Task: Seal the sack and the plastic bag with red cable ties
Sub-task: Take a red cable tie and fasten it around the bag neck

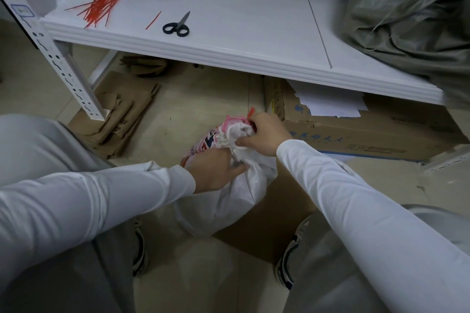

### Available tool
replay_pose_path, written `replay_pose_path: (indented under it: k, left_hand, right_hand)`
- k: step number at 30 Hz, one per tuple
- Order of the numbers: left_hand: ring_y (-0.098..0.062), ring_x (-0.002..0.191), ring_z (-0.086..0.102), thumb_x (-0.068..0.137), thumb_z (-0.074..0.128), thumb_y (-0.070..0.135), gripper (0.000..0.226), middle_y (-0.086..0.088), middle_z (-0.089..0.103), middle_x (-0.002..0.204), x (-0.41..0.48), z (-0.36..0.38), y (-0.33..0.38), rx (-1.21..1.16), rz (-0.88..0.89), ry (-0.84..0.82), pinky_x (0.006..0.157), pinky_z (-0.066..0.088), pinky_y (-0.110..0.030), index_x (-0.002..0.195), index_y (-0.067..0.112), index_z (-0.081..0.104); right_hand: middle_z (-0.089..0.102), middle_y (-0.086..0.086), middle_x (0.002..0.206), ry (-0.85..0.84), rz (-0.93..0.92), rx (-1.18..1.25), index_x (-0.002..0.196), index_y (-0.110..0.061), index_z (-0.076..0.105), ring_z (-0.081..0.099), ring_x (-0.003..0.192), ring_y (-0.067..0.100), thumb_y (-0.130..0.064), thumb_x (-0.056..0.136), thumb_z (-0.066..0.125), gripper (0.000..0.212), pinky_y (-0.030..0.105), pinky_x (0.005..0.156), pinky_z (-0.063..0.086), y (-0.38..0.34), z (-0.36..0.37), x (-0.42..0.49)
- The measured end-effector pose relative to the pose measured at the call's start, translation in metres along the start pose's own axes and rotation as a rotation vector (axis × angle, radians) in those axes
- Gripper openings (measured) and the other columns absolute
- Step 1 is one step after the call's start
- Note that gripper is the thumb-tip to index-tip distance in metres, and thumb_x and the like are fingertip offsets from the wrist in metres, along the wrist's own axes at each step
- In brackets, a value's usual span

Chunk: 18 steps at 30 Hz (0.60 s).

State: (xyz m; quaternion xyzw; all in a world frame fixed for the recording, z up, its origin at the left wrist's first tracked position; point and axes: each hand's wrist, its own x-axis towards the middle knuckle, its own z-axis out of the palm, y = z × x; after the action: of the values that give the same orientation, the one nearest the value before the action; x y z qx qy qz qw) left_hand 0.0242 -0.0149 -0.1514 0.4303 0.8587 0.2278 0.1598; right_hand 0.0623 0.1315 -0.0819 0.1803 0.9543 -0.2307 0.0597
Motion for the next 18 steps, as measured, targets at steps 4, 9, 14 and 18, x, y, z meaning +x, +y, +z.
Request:
replay_pose_path:
  k: [4, 9, 14, 18]
  left_hand:
    - [0.002, 0.066, 0.051, 0.095, 0.049, 0.048, 0.023, 0.017, 0.057, 0.074, 0.004, -0.004, 0.005, -0.044, -0.031, 0.029, 0.073, 0.036, -0.015, 0.095, 0.027, 0.058]
    - [0.004, 0.060, 0.048, 0.093, 0.051, 0.050, 0.020, 0.018, 0.051, 0.065, 0.000, -0.002, 0.005, -0.121, -0.098, 0.070, 0.065, 0.034, -0.012, 0.081, 0.034, 0.051]
    - [0.000, 0.087, 0.055, 0.093, 0.051, 0.050, 0.034, 0.013, 0.065, 0.105, -0.004, 0.001, 0.008, -0.250, -0.101, 0.056, 0.072, 0.028, -0.004, 0.119, 0.029, 0.059]
    - [-0.008, 0.074, 0.063, 0.091, 0.054, 0.051, 0.020, 0.007, 0.070, 0.080, -0.002, 0.008, 0.009, -0.402, -0.207, 0.094, 0.073, 0.044, -0.018, 0.091, 0.032, 0.062]
  right_hand:
    - [0.049, -0.001, 0.066, 0.018, -0.003, 0.009, 0.063, -0.020, 0.047, 0.047, 0.061, 0.015, -0.031, 0.079, 0.073, 0.033, 0.025, 0.049, 0.028, 0.001, -0.002, 0.000]
    - [0.053, 0.001, 0.070, 0.021, -0.003, 0.014, 0.067, -0.019, 0.051, 0.050, 0.064, 0.017, -0.032, 0.079, 0.073, 0.029, 0.024, 0.051, 0.032, 0.002, -0.001, 0.000]
    - [0.046, -0.002, 0.064, 0.006, -0.004, 0.035, 0.061, -0.021, 0.043, 0.044, 0.058, 0.012, -0.030, 0.079, 0.073, 0.036, 0.025, 0.049, 0.025, -0.003, -0.001, -0.003]
    - [0.046, -0.004, 0.062, 0.014, 0.004, 0.064, 0.060, -0.023, 0.043, 0.043, 0.056, 0.009, -0.030, 0.078, 0.075, 0.037, 0.023, 0.049, 0.025, -0.005, -0.003, -0.004]
